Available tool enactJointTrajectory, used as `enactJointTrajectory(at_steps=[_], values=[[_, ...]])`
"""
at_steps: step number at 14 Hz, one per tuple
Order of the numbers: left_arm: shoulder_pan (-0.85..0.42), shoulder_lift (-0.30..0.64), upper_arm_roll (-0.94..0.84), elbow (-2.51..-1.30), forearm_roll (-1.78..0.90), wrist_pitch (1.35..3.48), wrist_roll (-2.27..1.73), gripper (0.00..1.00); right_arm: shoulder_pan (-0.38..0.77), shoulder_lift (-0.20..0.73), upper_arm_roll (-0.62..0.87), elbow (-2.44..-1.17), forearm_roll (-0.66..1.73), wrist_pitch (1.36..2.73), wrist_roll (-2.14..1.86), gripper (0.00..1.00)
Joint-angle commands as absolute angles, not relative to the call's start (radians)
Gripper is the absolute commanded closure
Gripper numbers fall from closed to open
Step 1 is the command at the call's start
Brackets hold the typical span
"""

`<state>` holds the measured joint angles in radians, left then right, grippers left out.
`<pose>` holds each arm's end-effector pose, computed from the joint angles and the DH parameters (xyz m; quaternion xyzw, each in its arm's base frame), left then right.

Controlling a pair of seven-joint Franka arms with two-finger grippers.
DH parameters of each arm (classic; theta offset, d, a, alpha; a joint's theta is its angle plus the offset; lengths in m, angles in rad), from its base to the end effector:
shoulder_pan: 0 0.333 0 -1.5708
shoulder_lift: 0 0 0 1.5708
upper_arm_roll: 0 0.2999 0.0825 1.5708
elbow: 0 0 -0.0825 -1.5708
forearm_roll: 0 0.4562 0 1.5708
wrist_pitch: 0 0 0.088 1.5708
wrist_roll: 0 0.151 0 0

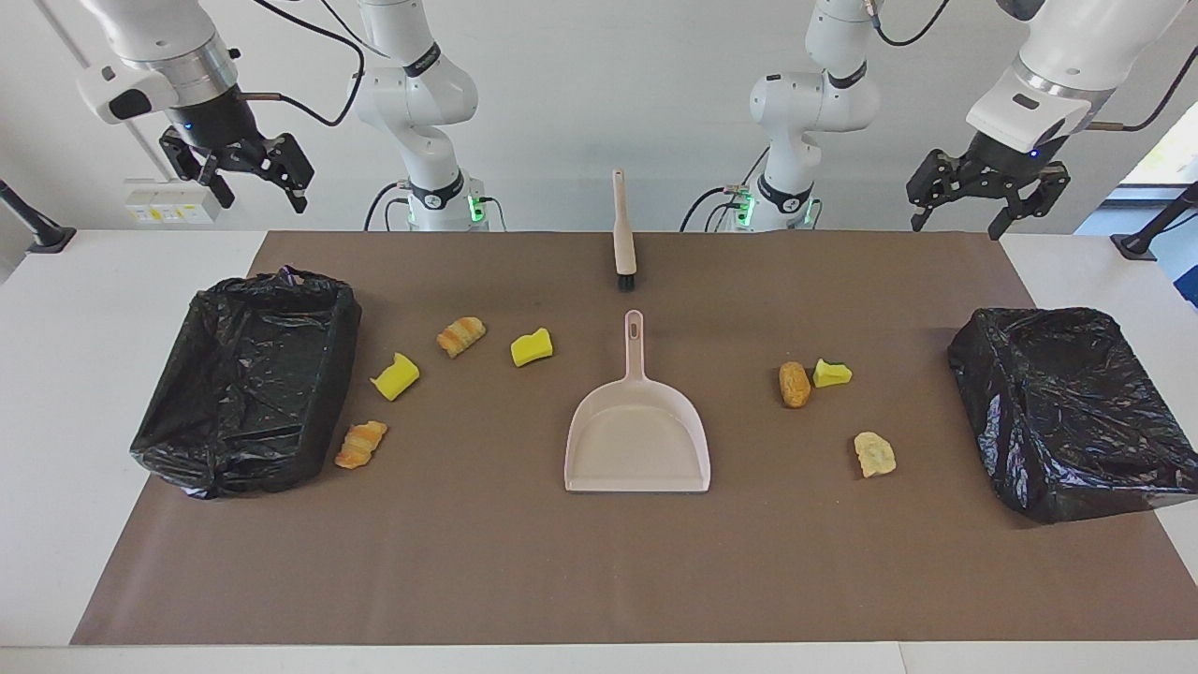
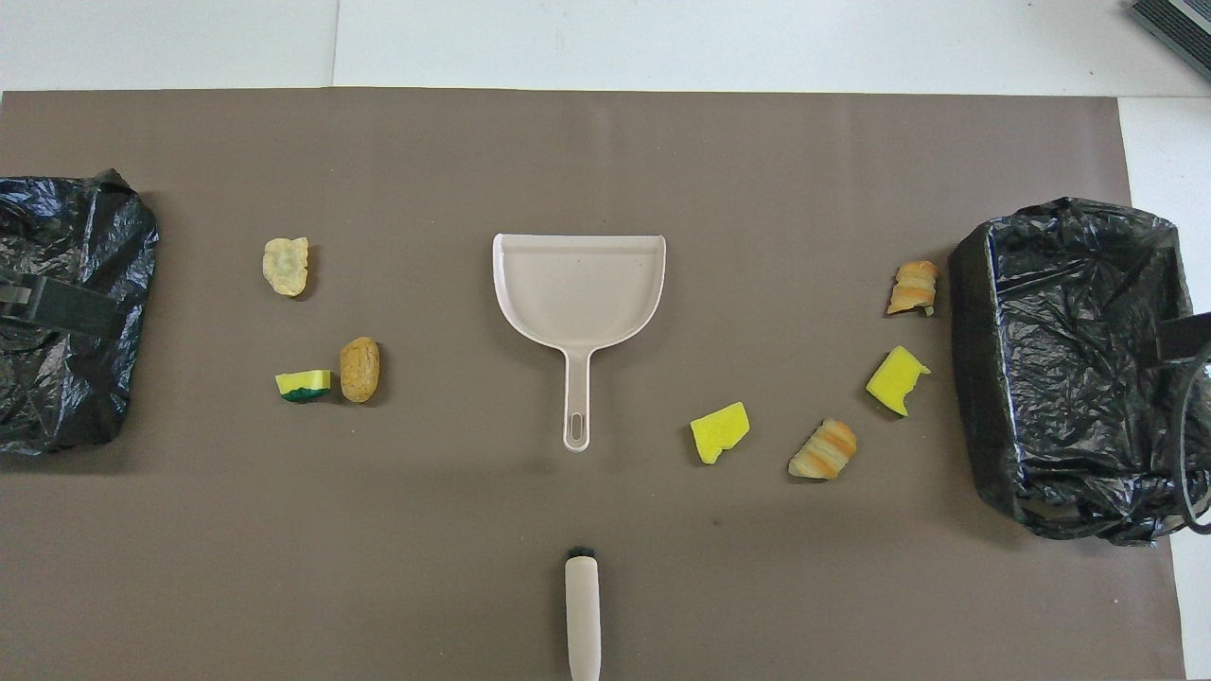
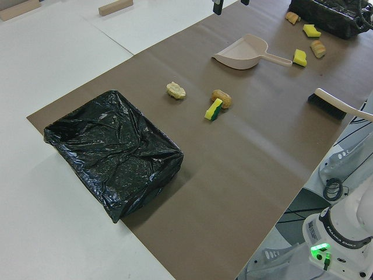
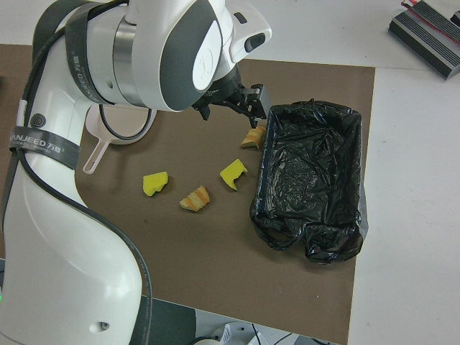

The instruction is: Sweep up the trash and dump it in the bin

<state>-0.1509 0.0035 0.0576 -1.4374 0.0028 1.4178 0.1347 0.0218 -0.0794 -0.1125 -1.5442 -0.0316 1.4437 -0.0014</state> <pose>0.6071 -0.0564 0.6205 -0.9935 0.1135 0.0116 0.0013 0.5852 -0.0606 0.6157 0.9988 -0.0462 -0.0113 0.0107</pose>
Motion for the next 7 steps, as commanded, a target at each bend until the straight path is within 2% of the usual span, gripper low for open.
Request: enactJointTrajectory(at_steps=[1,4,7], values=[[-0.205,-0.124,0.054,-1.642,-0.008,1.485,0.053,0.0,0.02,-0.098,-0.112,-1.568,-0.025,1.448,-0.011,0.0],[-0.346,-0.216,0.051,-1.851,-0.008,1.598,-0.134,0.0,0.056,-0.121,-0.107,-1.643,-0.026,1.478,-0.015,0.0],[-0.522,-0.273,0.048,-2.023,-0.009,1.667,-0.28,0.0,0.115,-0.075,-0.107,-1.657,-0.025,1.552,0.055,0.0]])
